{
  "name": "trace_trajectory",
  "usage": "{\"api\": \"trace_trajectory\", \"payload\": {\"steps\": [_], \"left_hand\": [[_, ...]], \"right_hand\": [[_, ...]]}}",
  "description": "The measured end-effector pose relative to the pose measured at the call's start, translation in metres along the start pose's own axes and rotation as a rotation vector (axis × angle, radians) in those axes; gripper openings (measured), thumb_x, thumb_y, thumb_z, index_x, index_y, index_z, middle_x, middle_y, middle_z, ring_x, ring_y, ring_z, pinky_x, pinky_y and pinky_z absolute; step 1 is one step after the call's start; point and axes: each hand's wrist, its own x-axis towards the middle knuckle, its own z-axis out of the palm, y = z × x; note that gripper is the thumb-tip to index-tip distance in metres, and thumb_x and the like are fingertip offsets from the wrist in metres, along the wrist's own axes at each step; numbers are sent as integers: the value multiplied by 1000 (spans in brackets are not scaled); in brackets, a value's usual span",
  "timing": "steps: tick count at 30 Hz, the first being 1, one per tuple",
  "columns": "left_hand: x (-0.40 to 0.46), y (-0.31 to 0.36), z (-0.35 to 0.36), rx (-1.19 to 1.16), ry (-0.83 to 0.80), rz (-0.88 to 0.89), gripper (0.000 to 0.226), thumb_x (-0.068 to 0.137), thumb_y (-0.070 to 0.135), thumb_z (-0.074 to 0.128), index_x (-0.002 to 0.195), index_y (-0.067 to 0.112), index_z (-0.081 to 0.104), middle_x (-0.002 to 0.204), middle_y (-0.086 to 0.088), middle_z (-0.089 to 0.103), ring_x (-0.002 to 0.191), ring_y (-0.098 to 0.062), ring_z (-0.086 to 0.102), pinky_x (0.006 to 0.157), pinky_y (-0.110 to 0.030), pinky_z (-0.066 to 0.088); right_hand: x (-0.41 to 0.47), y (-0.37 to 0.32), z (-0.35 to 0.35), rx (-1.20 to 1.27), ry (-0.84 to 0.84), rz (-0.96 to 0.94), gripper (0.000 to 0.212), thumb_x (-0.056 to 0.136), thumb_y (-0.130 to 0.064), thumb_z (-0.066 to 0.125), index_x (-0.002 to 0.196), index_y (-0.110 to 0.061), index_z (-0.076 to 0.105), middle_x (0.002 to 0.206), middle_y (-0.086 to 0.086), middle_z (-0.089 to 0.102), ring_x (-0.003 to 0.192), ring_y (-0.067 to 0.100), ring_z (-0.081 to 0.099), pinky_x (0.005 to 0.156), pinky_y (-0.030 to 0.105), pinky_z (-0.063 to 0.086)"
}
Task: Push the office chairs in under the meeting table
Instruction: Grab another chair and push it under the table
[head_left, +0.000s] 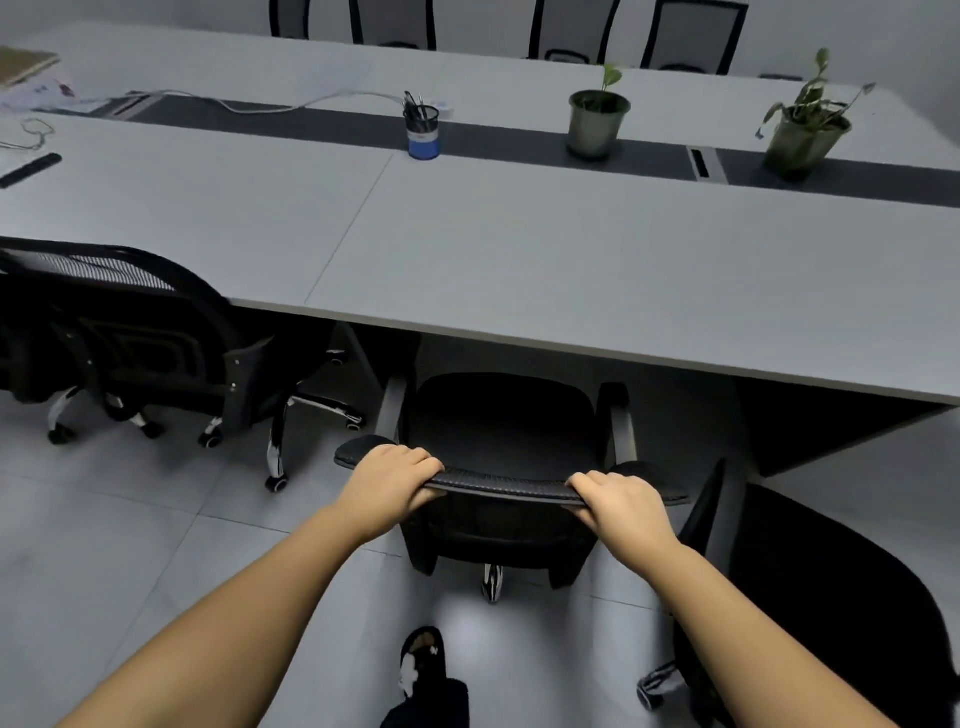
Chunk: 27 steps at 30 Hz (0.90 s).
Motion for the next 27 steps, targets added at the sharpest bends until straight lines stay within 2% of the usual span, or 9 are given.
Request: {"api": "trace_trajectory", "payload": {"steps": [2,5,9,13,15,18,21,27], "left_hand": [[18,-22,-1,-9,-2,16,20,76,36,66,87,20,63,75,3,68,64,-21,64,59,-28,49],[47,-53,-7,-26,-3,30,31,82,45,46,86,20,64,71,1,68,62,-23,64,54,-28,47],[87,-90,-18,-134,-67,-9,27,90,38,50,102,16,61,93,-7,68,86,-29,61,73,-38,43],[121,-122,-21,-130,-108,-47,29,91,41,46,102,18,60,94,-6,67,87,-27,59,73,-36,40],[134,-136,-20,-123,-102,-51,30,91,42,47,102,18,60,93,-6,66,87,-27,59,71,-35,38],[146,-155,-17,-145,-74,-46,34,90,45,44,101,18,61,90,-6,66,84,-28,60,68,-35,38],[148,-169,-12,-150,-39,-31,52,82,58,27,95,22,62,81,-2,66,75,-25,60,61,-32,38],[141,-173,-11,-167,19,-61,48,81,54,28,89,22,63,75,1,67,69,-23,61,61,-34,47]], "right_hand": [[24,3,2,-24,-17,16,30,59,-33,82,77,-21,61,60,-4,62,49,19,58,40,28,42],[64,5,1,-48,-33,40,28,62,-33,81,80,-22,62,63,-3,64,51,19,58,41,30,42],[115,8,1,26,-26,58,19,81,-31,64,95,-19,61,78,2,67,65,25,60,53,34,43],[159,15,2,84,-52,53,20,88,-32,54,103,-18,57,88,3,65,75,27,59,58,33,35],[179,17,2,103,-42,60,19,86,-31,57,100,-18,59,85,4,64,72,28,58,57,33,35],[202,21,4,51,-40,55,19,75,-30,72,85,-19,61,69,1,62,57,24,56,47,30,36],[213,22,7,50,-55,23,24,65,-27,79,80,-19,61,64,-1,61,50,21,54,40,28,36],[220,18,9,21,-30,-35,32,54,-30,84,72,-19,59,57,-1,58,44,18,52,40,25,22]]}}
